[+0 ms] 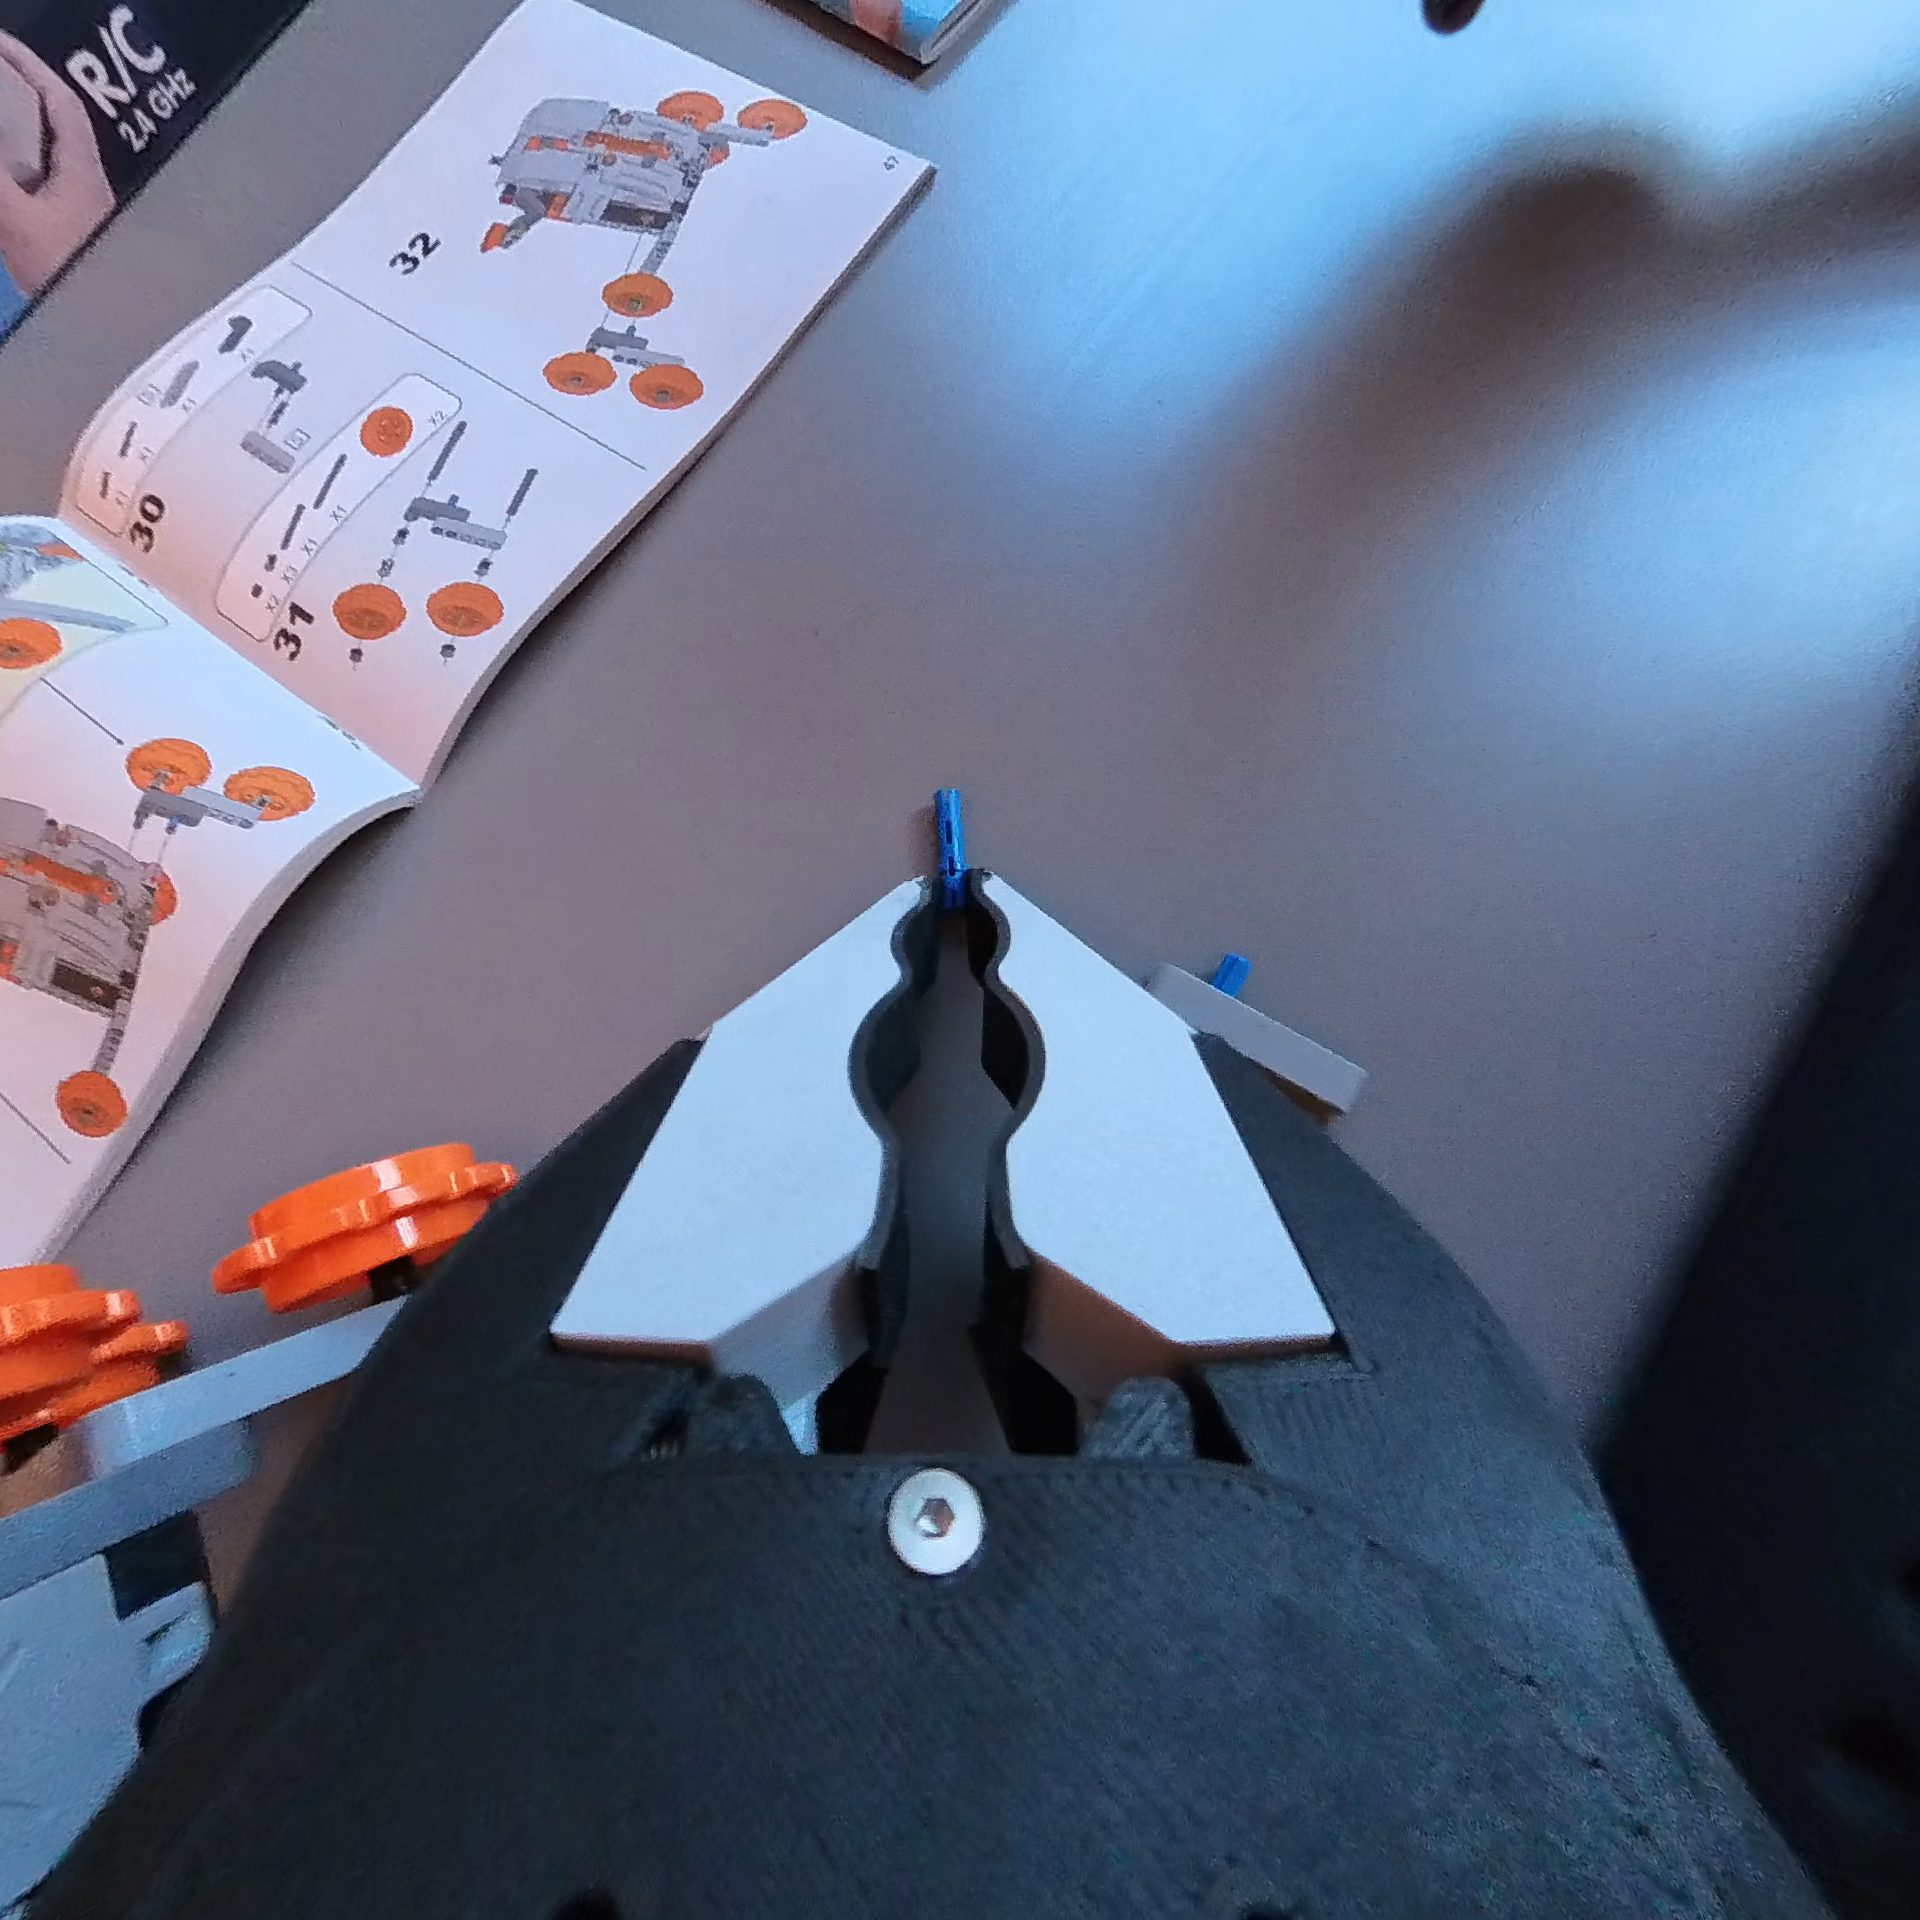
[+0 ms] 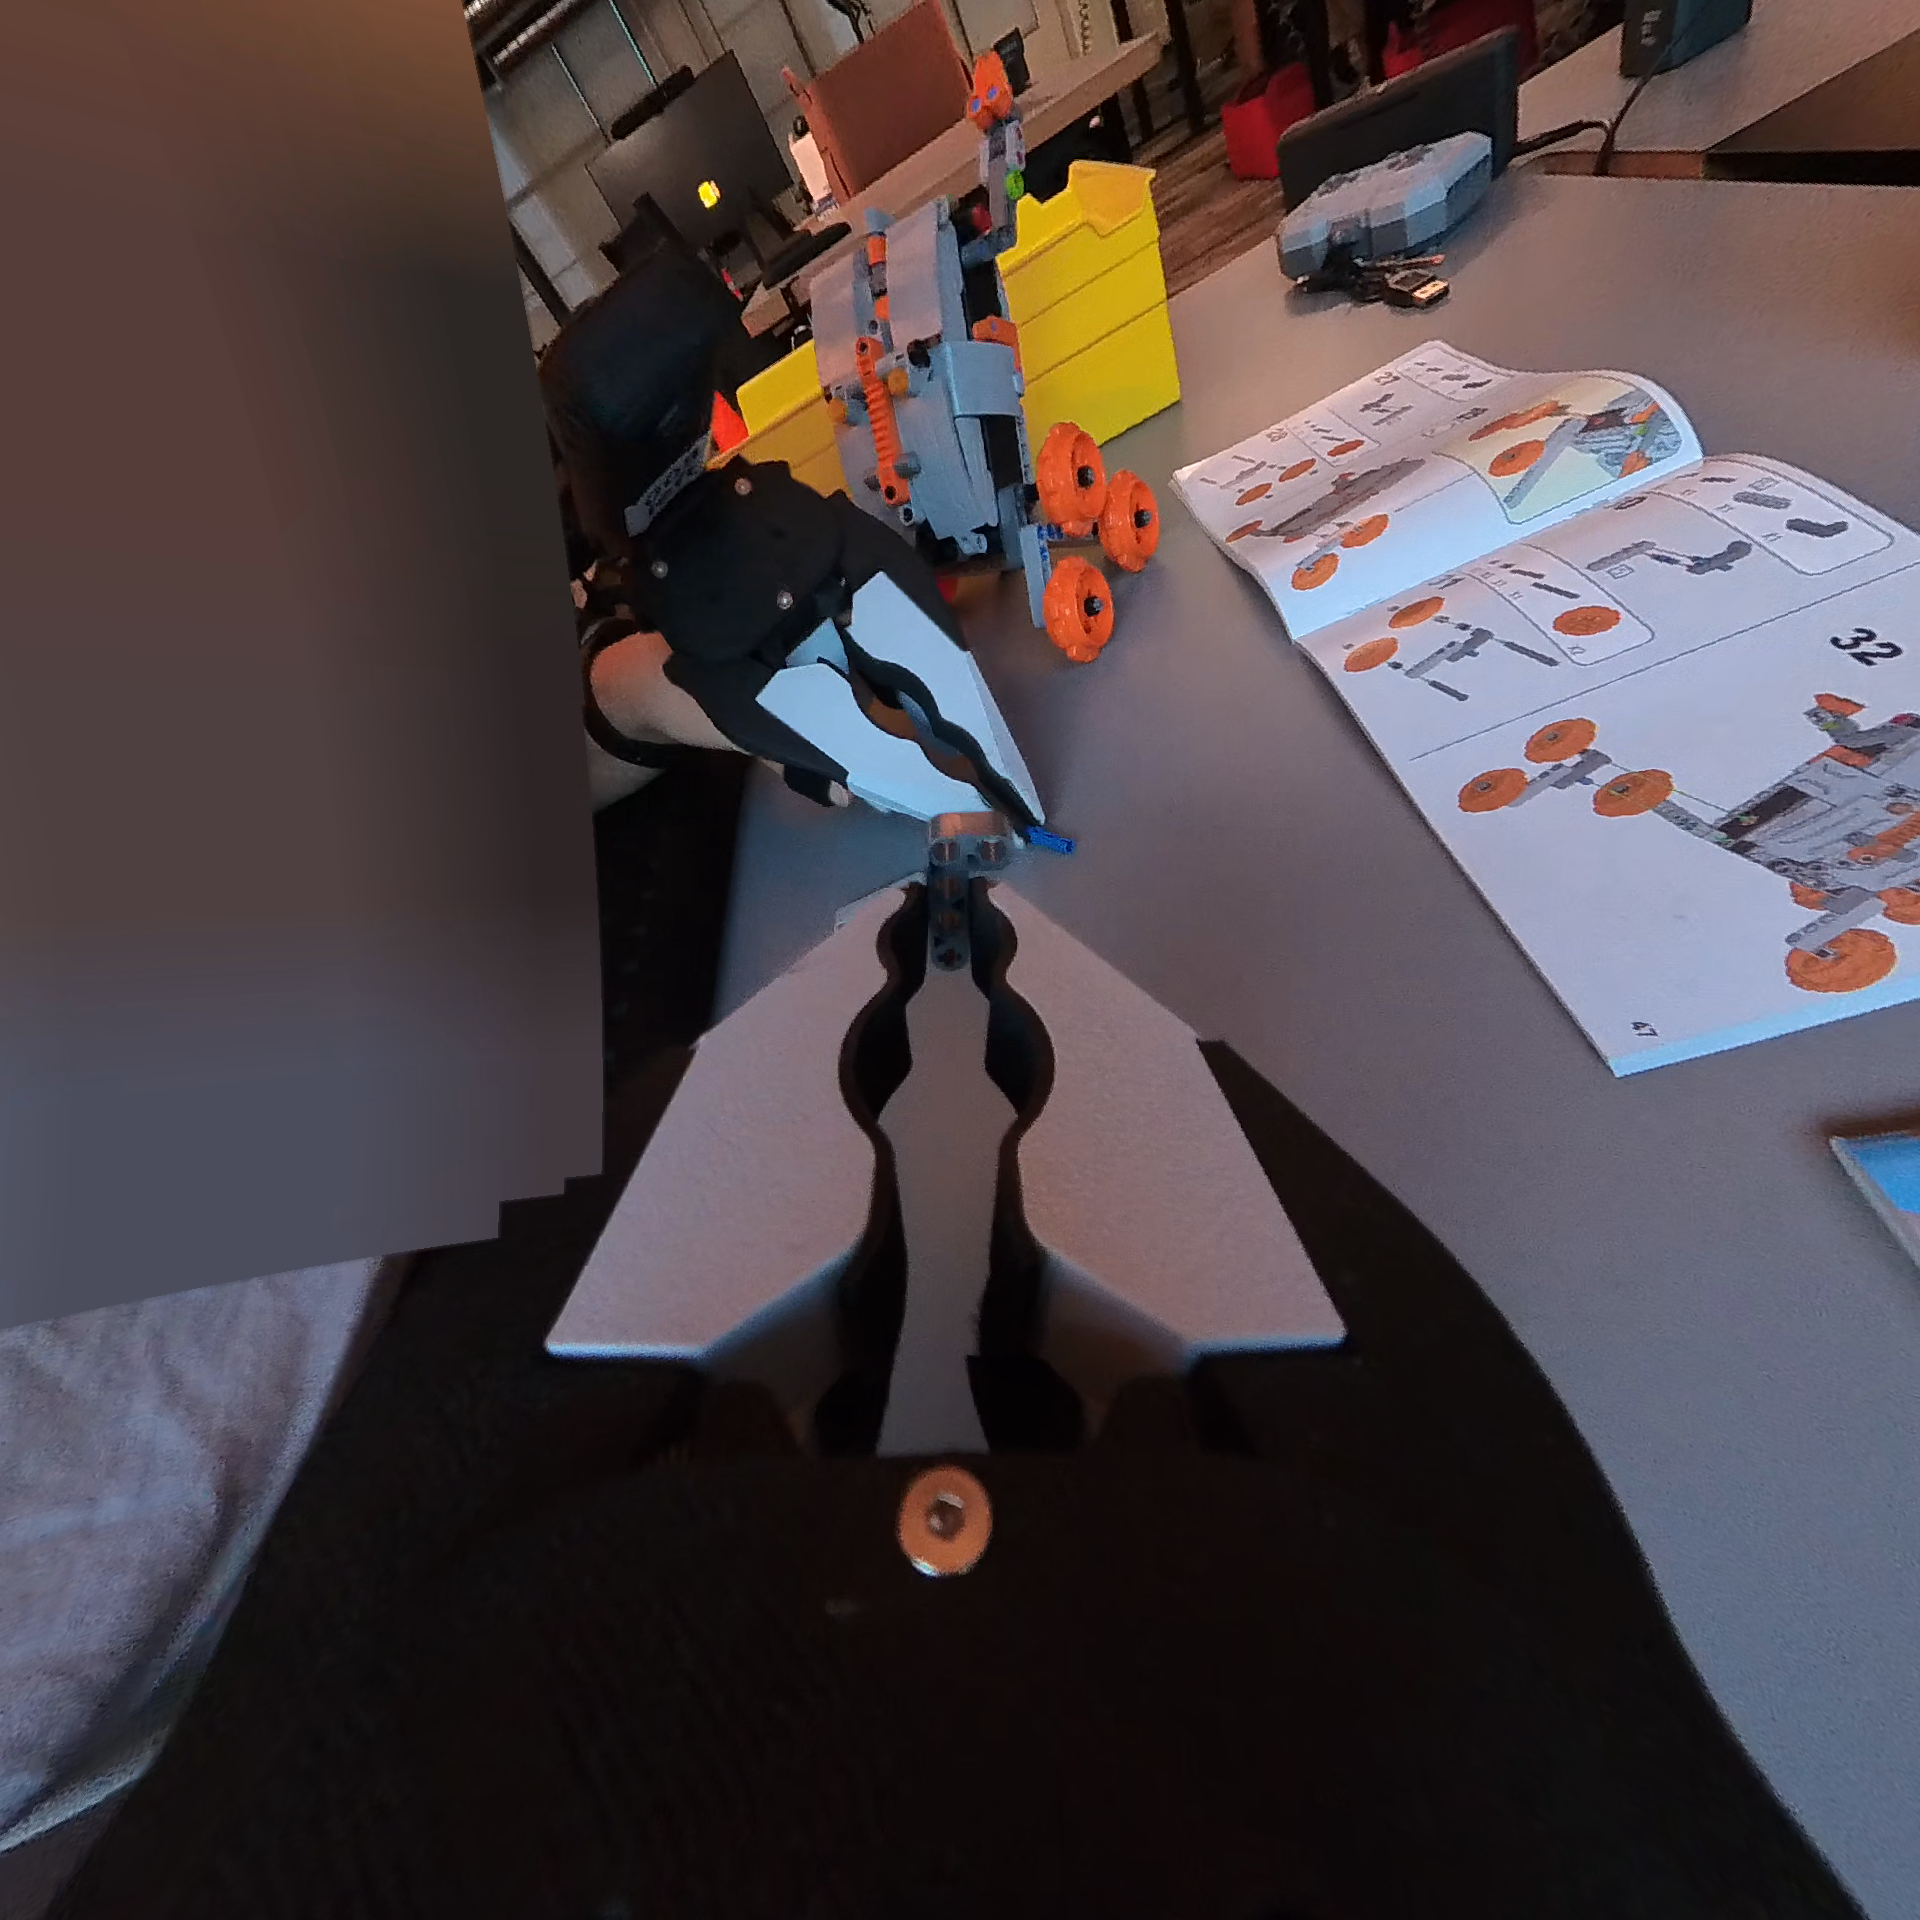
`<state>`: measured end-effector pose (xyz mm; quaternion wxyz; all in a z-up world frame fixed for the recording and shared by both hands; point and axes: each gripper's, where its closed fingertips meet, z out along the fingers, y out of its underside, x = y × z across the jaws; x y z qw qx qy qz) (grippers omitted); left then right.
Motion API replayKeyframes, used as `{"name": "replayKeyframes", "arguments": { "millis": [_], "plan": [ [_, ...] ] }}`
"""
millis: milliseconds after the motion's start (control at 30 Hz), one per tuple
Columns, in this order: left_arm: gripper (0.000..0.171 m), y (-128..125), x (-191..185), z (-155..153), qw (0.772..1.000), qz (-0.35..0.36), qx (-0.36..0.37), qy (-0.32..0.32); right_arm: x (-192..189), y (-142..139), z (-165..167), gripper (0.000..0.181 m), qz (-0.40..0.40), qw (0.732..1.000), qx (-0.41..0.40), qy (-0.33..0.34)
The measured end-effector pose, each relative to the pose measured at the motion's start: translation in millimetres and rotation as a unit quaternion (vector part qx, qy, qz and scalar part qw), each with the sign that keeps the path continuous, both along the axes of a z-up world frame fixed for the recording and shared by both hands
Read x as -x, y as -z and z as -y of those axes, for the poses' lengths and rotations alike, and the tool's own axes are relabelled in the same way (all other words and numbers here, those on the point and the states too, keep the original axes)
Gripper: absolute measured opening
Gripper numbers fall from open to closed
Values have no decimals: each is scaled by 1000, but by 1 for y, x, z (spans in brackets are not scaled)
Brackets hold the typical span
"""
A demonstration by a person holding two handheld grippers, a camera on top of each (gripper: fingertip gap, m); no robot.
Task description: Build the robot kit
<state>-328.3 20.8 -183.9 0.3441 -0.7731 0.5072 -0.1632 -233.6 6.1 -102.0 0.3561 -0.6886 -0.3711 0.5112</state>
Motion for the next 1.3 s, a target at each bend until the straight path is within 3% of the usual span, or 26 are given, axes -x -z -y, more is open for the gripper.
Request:
{"name": "replayKeyframes", "arguments": {
  "millis": [167, 300, 533, 700, 800, 933, 1167, 1300],
  "plan": [
    [3, 0, 1, 1, 1000, -15, -13, 7, 0, 2, 0, 7, 12, 1000, -12, 2],
    [3, -5, 1, 2, 996, -43, -70, 23, -2, 1, -1, 7, 15, 1000, -21, 7],
    [3, -62, -19, 12, 963, -10, -260, 65, 0, -10, -4, 7, -48, 998, 30, 17],
    [3, -87, -29, 25, 933, 7, -351, 79, 18, -13, 3, 6, -101, 988, 116, -6],
    [3, -92, -30, 28, 925, 16, -370, 78, 33, -16, 5, 6, -112, 984, 141, -6],
    [2, -99, -26, 29, 911, 13, -404, 80, 48, -25, 8, 6, -100, 989, 109, -3],
    [3, -113, -24, 38, 922, 83, -370, 79, 61, -29, 21, 7, -135, 981, 136, -27],
    [2, -108, -21, 36, 918, 65, -382, 84, 59, -28, 19, 6, -155, 972, 171, -40]
  ]
}}
